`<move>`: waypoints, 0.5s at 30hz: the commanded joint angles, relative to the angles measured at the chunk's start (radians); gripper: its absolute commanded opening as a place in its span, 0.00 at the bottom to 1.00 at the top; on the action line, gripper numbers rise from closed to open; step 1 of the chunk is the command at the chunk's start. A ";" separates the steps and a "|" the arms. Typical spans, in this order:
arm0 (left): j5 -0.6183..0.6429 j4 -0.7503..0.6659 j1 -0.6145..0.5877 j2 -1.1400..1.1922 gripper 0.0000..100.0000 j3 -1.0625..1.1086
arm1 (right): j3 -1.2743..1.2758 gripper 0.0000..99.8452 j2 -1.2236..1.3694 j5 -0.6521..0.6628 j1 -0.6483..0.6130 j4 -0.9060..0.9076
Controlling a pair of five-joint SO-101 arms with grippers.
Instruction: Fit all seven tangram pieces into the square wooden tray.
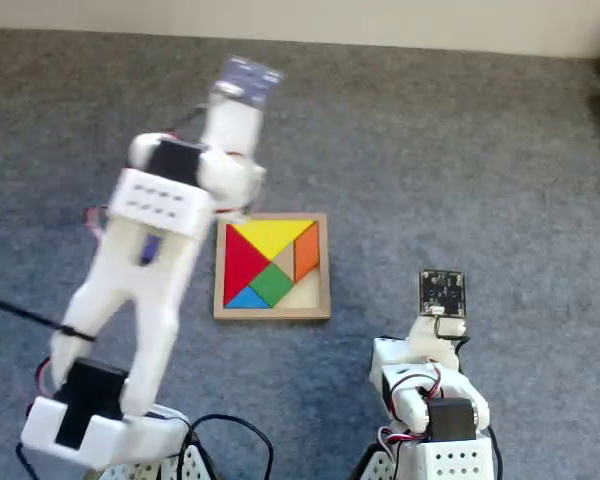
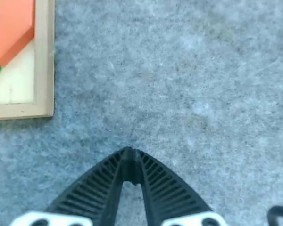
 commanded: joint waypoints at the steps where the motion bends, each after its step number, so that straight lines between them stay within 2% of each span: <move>1: -0.048 0.037 -0.154 -0.056 0.10 -0.044 | 0.131 0.00 -0.016 -0.005 0.018 0.002; 5: -0.215 0.072 -0.275 -0.019 0.10 -0.042 | 0.131 0.00 -0.016 -0.005 0.018 0.002; 12: -0.417 0.103 -0.452 0.145 0.30 -0.042 | 0.131 0.00 -0.016 -0.005 0.018 0.002; 15: -0.523 0.058 -0.493 0.259 0.33 -0.053 | 0.131 0.00 -0.016 -0.005 0.018 0.002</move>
